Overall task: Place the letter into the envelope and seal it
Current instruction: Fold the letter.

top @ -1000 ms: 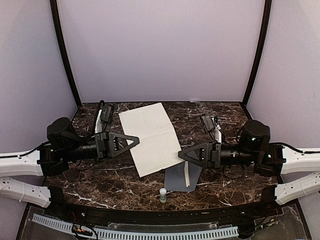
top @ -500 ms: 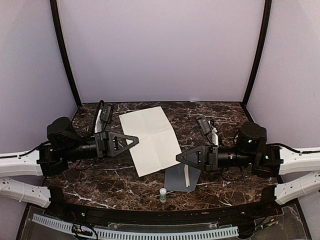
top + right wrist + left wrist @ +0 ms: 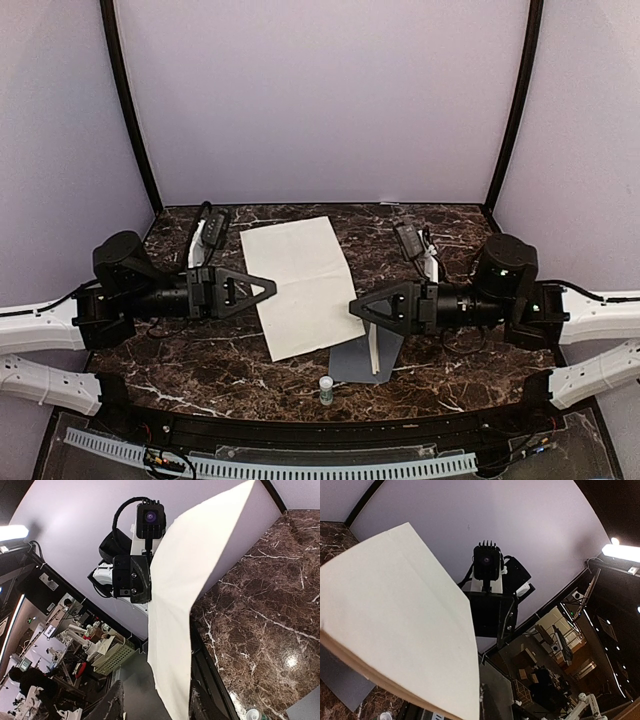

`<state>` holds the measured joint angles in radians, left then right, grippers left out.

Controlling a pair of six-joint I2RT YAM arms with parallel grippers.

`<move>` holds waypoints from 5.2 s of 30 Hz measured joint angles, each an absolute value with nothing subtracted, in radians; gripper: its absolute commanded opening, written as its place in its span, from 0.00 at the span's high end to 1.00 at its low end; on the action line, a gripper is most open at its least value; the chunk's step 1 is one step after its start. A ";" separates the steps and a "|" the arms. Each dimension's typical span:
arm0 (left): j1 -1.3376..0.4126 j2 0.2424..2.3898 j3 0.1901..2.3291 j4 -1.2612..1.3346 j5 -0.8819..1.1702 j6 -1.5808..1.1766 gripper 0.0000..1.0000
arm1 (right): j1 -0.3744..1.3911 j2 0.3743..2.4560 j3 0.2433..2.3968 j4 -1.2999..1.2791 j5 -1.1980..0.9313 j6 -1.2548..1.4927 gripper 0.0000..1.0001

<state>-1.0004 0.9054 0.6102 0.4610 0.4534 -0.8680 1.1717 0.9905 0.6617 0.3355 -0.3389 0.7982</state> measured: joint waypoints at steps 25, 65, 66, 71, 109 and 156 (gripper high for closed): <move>-0.998 0.927 0.647 0.411 0.509 -0.843 1.00 | 1.172 1.067 0.739 0.337 -0.341 0.751 1.00; -1.007 1.126 1.015 -0.164 0.323 -0.493 0.26 | 1.130 0.963 0.792 -0.089 -0.274 0.720 1.00; -1.015 1.143 1.018 -0.160 0.351 -0.480 0.27 | 1.130 0.970 0.793 -0.087 -0.301 0.715 1.00; -1.047 1.211 1.056 -0.160 0.470 -0.424 0.30 | 1.130 1.003 0.805 -0.082 -0.417 0.693 1.00; -1.129 1.299 1.042 -0.168 0.636 -0.391 0.89 | 1.151 1.084 0.839 -0.083 -0.562 0.651 1.00; -1.131 1.002 0.733 0.458 0.255 -0.791 1.00 | 1.271 1.024 0.624 0.392 -0.123 0.852 0.13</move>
